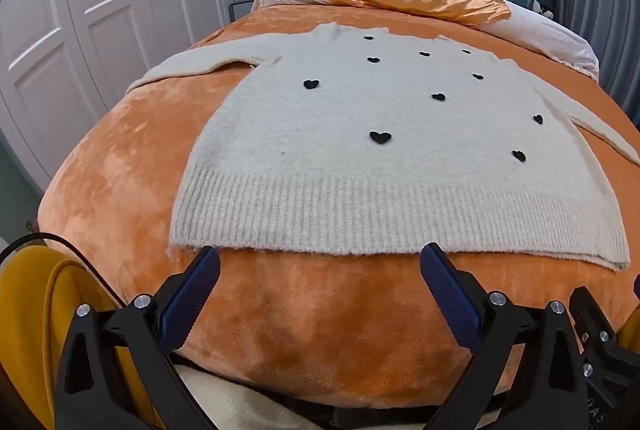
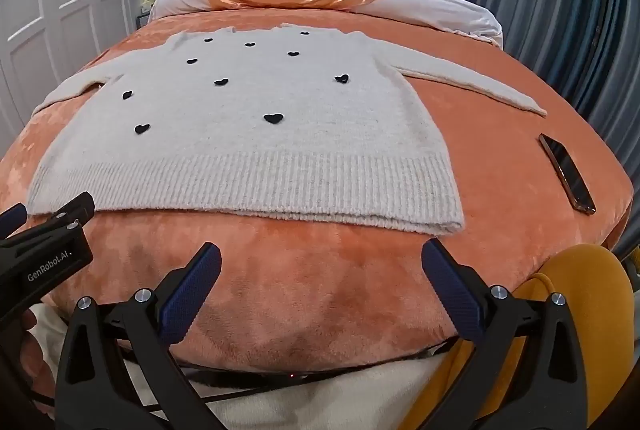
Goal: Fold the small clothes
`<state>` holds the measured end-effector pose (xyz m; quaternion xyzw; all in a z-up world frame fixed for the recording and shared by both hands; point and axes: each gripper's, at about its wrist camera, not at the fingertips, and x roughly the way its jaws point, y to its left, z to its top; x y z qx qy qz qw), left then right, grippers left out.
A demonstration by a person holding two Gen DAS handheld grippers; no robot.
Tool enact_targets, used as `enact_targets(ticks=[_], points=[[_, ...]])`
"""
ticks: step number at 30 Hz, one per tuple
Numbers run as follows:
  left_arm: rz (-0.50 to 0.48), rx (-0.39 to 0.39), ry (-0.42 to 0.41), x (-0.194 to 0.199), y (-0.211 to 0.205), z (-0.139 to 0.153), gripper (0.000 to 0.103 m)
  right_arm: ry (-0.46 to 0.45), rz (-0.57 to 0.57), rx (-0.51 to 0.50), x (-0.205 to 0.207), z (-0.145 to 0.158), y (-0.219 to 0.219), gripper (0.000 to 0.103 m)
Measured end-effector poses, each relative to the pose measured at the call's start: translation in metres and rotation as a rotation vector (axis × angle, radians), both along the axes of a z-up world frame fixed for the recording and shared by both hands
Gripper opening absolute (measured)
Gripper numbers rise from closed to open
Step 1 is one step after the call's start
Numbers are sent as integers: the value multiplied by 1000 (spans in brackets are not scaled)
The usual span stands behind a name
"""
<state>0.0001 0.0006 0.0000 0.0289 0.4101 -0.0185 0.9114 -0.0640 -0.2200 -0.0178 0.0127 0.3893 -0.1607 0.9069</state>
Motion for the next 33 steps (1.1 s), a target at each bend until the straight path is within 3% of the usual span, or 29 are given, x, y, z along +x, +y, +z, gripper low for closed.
enact_targets(ticks=[33], points=[[-18,27,-34,-6,-4,4,98,-29,22,-13,-4,2,9,98]])
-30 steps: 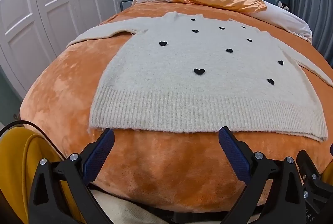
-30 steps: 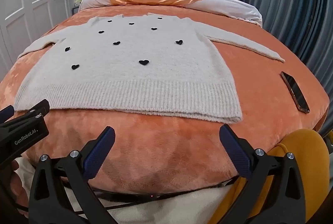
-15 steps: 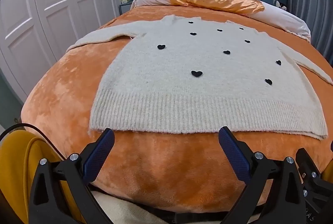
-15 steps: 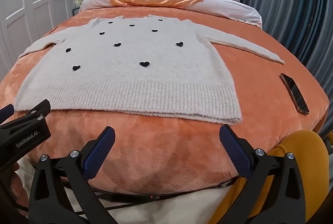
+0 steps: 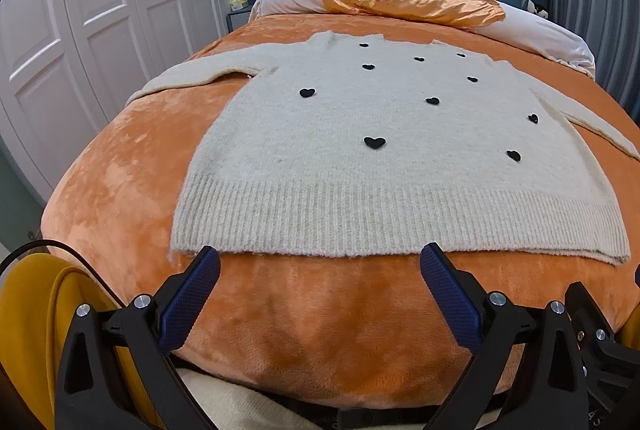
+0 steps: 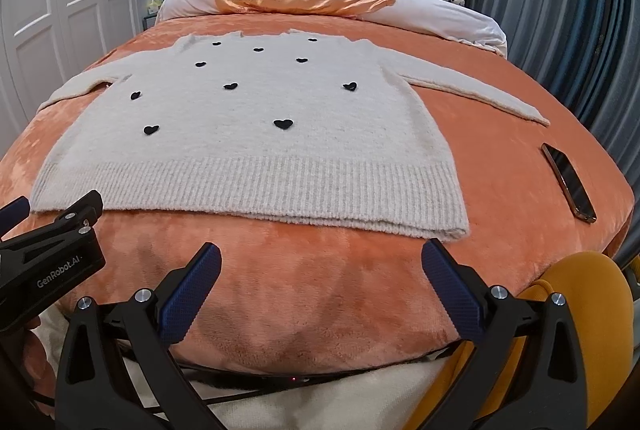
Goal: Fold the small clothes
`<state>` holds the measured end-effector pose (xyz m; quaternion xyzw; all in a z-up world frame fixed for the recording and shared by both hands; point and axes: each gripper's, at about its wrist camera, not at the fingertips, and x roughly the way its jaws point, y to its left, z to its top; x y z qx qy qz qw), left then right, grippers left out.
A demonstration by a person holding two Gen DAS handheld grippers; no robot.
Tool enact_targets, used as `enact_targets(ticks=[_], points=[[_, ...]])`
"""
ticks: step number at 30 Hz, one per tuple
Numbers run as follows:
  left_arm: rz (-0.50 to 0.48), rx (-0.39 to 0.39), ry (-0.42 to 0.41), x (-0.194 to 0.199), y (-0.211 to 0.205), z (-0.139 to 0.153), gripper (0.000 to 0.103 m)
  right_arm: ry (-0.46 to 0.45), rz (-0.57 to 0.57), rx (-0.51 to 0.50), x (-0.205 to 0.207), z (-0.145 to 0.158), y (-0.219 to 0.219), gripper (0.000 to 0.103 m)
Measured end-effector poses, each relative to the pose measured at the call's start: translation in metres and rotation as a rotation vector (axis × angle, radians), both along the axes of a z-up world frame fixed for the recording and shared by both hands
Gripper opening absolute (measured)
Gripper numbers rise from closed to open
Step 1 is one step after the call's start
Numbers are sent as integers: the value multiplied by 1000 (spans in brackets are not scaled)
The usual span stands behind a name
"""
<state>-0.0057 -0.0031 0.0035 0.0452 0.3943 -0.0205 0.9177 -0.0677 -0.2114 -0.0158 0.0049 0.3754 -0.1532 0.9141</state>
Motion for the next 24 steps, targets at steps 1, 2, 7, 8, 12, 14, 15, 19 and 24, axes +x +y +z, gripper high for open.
enact_targets(ticks=[1,2,7,8,12,14,15,19,24], points=[[1,1,0,0,0,0,98,1,0,0,0,0,0,98],[0,1,-1,0,0,0,98,1,1,0,0,-1,1,98],[-2,5,-1,-1,-1,0,98,0,2,-1,1,-1,1,98],[-2,4,-1,0,-1,0,98,0,2,-1,1,-2,2,98],[-3,4,-1,-1,-1,0,98,-2,2,0,1,-1,2,98],[-3,4,-2,-1,-1,0,98,-4,2,0,1,-2,2,98],[-3,4,-2,-1,-1,0,98,-4,3,-1,1,-1,2,98],[-3,5,-2,0,-1,0,98,-8,5,-2,0,-2,5,98],[-3,4,-2,0,-1,0,98,-8,6,-1,0,0,3,98]])
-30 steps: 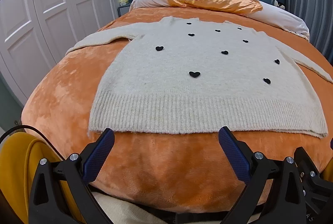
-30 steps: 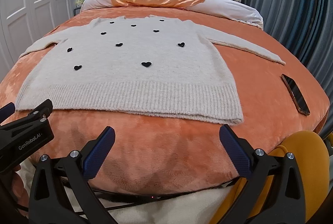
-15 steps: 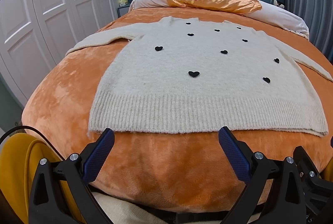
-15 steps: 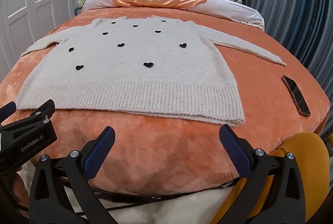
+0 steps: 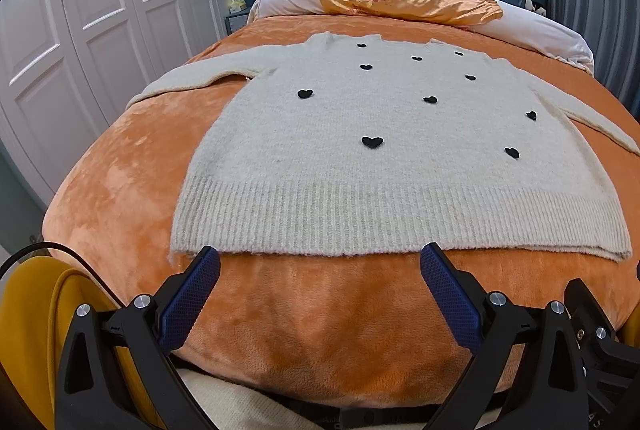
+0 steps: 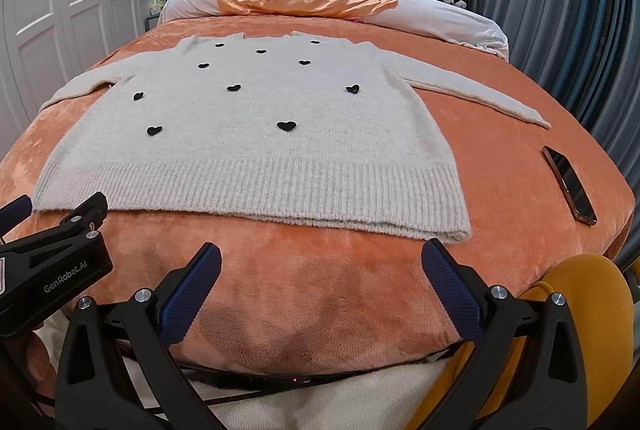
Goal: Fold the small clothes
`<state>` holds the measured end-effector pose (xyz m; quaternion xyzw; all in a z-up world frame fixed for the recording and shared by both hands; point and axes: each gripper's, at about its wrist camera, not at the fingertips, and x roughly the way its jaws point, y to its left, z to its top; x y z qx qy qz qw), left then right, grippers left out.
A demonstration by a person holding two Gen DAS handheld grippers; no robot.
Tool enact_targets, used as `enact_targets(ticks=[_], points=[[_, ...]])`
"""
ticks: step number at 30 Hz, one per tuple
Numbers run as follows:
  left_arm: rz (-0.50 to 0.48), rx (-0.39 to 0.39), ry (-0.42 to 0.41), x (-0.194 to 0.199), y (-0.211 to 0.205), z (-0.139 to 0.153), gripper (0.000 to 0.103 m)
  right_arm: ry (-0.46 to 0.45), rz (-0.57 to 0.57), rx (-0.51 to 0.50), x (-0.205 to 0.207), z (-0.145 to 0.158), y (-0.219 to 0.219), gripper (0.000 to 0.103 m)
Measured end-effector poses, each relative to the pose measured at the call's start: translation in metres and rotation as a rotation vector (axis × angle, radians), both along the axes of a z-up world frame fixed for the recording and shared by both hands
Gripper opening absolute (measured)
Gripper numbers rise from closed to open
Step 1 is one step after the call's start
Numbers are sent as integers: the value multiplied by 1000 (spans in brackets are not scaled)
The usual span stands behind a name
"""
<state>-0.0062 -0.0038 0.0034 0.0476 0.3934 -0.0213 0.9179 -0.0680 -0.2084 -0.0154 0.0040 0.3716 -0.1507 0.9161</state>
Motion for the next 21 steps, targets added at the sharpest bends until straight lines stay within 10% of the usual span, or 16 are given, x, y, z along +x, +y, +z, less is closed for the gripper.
enact_targets(ticks=[21], points=[[0,3,0,0,0,-1,98,1,1,2,0,-1,1,98]])
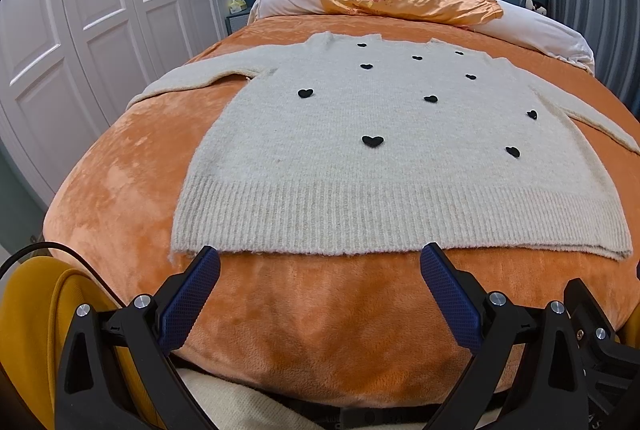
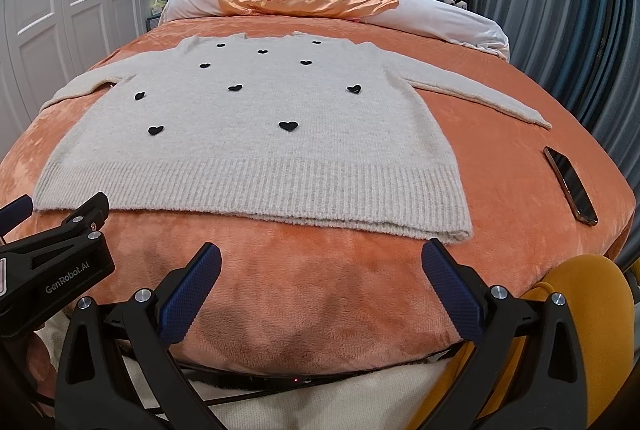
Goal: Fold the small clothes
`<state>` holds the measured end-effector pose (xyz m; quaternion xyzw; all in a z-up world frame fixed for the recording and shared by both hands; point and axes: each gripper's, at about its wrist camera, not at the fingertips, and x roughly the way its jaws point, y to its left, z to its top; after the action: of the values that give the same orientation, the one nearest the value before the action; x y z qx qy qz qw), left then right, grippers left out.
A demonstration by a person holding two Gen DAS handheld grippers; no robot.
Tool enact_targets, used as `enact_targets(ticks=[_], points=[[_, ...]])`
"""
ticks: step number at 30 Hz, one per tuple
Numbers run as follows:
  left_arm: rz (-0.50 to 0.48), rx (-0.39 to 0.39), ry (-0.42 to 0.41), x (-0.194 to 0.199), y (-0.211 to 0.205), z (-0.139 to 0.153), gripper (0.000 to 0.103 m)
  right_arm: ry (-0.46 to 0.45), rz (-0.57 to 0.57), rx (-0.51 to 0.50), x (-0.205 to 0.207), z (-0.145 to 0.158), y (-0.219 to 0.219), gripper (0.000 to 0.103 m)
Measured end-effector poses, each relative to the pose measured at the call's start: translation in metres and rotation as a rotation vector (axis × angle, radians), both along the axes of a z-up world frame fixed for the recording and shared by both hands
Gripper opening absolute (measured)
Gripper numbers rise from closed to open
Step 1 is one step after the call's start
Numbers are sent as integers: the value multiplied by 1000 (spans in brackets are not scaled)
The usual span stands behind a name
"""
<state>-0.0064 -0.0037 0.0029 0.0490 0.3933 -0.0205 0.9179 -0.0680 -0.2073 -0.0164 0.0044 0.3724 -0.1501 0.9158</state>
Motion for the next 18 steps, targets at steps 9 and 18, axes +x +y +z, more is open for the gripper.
enact_targets(ticks=[9,18], points=[[1,13,10,2,1,-2,98,5,9,12,0,-2,3,98],[39,-9,46,17,3,10,98,10,-35,83,16,13,-36,98]])
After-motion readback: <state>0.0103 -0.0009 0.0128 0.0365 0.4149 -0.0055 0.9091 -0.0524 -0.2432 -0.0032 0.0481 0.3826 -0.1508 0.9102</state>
